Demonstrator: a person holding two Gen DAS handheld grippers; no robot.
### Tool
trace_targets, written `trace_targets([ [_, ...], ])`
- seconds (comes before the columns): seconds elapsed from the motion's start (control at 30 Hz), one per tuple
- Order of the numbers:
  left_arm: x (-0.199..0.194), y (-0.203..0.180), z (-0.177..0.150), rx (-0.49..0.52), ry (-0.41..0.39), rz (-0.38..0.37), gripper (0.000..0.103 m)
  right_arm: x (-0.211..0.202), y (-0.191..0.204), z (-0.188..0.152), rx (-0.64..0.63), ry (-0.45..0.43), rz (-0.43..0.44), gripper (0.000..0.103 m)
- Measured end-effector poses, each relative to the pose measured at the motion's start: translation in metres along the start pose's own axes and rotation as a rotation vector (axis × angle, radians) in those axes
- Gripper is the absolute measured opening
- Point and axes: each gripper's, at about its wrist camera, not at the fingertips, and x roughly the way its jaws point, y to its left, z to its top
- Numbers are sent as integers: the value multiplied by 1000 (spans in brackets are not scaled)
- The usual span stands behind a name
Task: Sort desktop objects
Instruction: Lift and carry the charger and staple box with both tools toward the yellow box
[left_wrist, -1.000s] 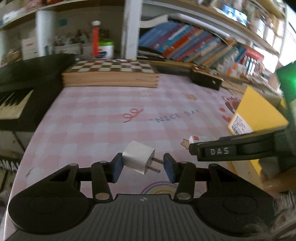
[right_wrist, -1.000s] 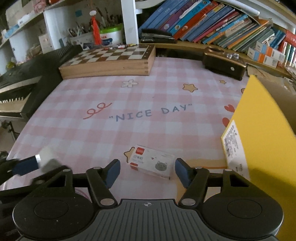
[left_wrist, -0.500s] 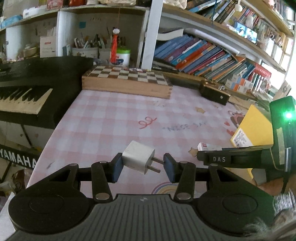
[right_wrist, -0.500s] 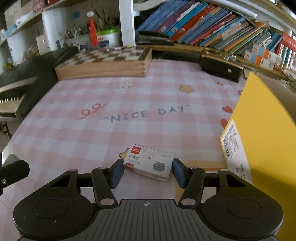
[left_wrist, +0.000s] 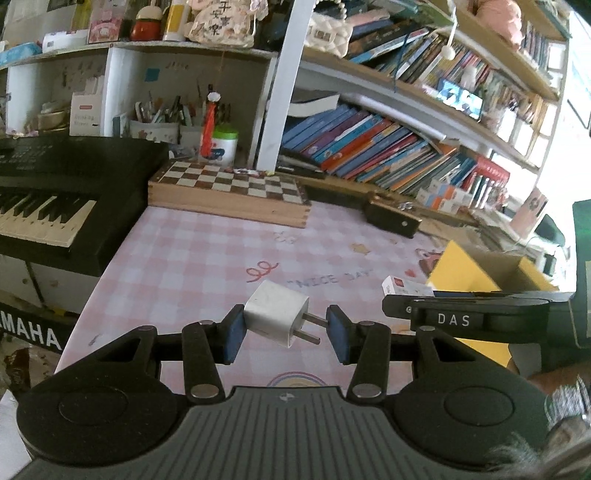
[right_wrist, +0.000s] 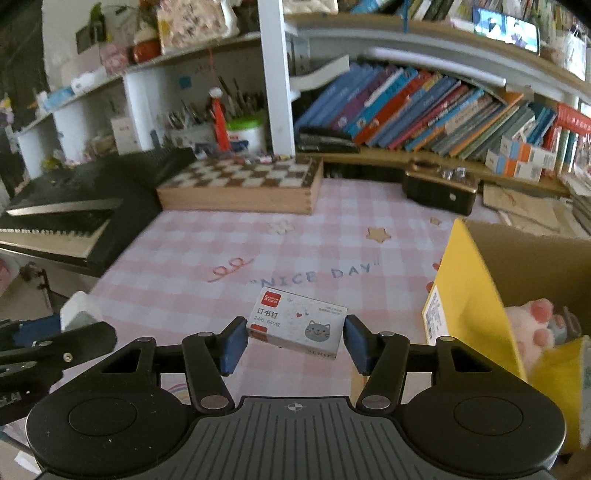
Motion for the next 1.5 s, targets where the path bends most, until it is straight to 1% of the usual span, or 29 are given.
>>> trace_targets([
  [0.13,-23,-5,0,5,-21,-28,44,-25,-1,-5,18,-17,12,57],
  [0.33,-59,-8,-8,-26,-26,-83,44,-64,-1,-22,30,-25,25,57],
  [0.5,-83,-9,-21,-35,-18,-116,44,-90,3,-41,47,-20,10,57],
  [0.67,-110,-15,-38,-18,-13,-135,44,-112,10,-61,64,-4,7,57],
  [0.87,-137,-23,-57,-9,15,-173,44,-138,13,-91,91,28,1,57],
  [1.03,-151,-30,-72,10,40,-201,44,-156,15,-116,126,50,-11,57],
  [1.17,-159,-37,-82,29,61,-237,44,-171,13,-132,154,52,-36,57],
  [1.3,-164,-46,-92,51,87,-280,44,-184,10,-147,187,62,-81,57],
  [1.5,-160,-67,-102,89,131,-354,44,-201,-6,-166,249,81,-147,57],
])
